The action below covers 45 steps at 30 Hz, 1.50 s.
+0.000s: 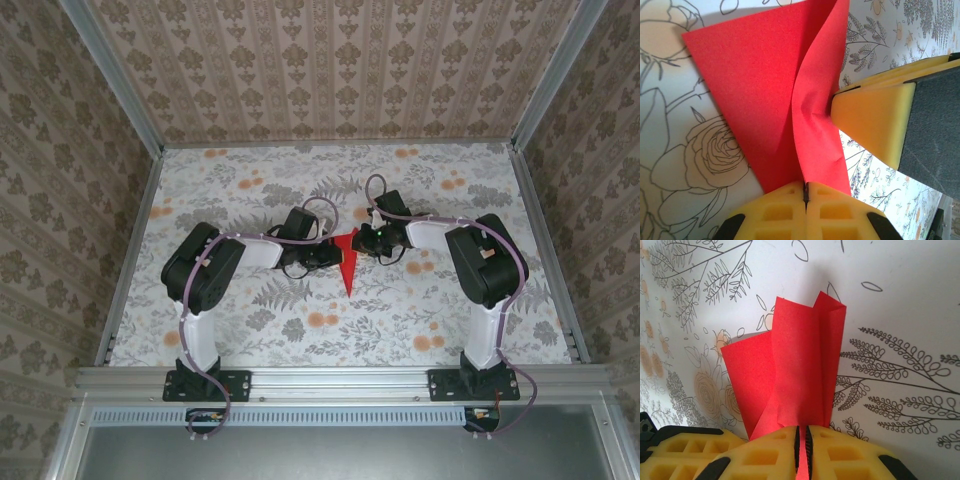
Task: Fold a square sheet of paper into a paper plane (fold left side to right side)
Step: Fold the wing for the fifth time at the center of the table.
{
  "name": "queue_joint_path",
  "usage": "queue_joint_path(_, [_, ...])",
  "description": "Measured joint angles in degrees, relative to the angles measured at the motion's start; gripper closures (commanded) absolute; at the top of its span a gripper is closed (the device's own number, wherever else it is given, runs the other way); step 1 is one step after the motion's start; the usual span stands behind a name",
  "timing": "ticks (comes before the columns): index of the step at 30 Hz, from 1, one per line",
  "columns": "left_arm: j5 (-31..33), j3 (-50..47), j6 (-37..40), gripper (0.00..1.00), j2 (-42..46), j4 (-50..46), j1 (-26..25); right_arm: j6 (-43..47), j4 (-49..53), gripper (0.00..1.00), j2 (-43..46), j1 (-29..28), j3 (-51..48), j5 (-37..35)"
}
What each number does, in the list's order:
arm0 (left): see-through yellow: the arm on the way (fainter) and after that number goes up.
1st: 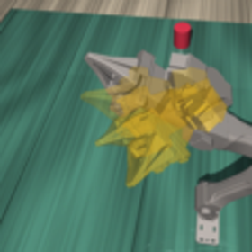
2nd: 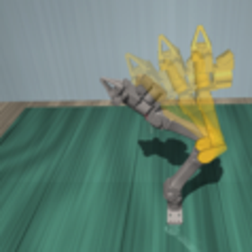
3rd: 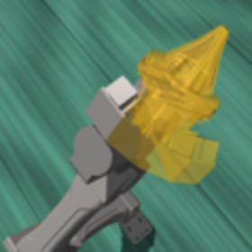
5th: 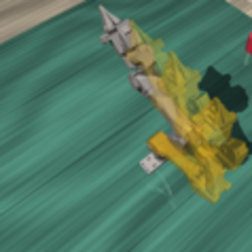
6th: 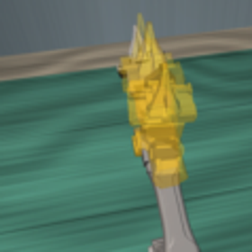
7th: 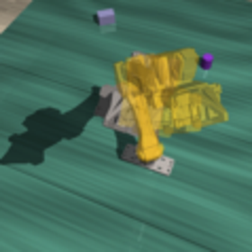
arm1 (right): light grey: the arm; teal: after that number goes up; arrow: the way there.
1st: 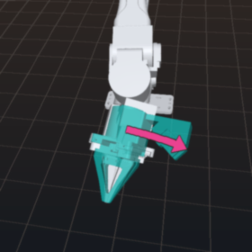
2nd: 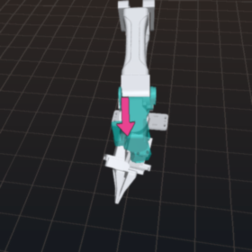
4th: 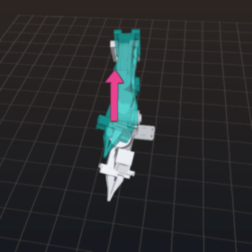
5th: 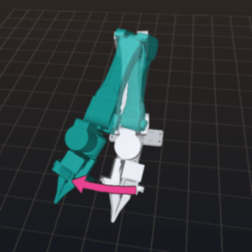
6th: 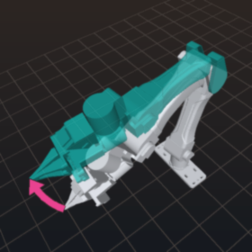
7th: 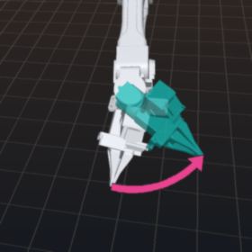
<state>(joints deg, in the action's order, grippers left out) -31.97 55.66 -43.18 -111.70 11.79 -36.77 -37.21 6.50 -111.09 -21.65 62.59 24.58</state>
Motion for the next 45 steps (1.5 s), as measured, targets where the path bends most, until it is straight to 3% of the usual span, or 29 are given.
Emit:
queue_joint_path(10, [2.91,-0.22,2.19,0.74,3.98,-5.57,0.13,1.29,2.73,0.87,-0.44,-0.22,1.38,-0.85])
queue_joint_path(20, [1.03,-0.72,2.64,0.79,13.20,-9.60,-0.90,1.31,3.41,0.88,-0.79,-0.39,1.97,-0.81])
queue_joint_path(28, [-2.62,0.26,0.87,0.80,10.88,-8.57,-4.83,1.33,3.87,0.88,-0.92,-0.52,2.29,-0.81])
queue_joint_path(45, [-2.16,0.37,-0.13,0.80,4.66,-9.44,-6.01,1.77,4.48,0.88,-1.11,-0.55,2.73,-0.81])
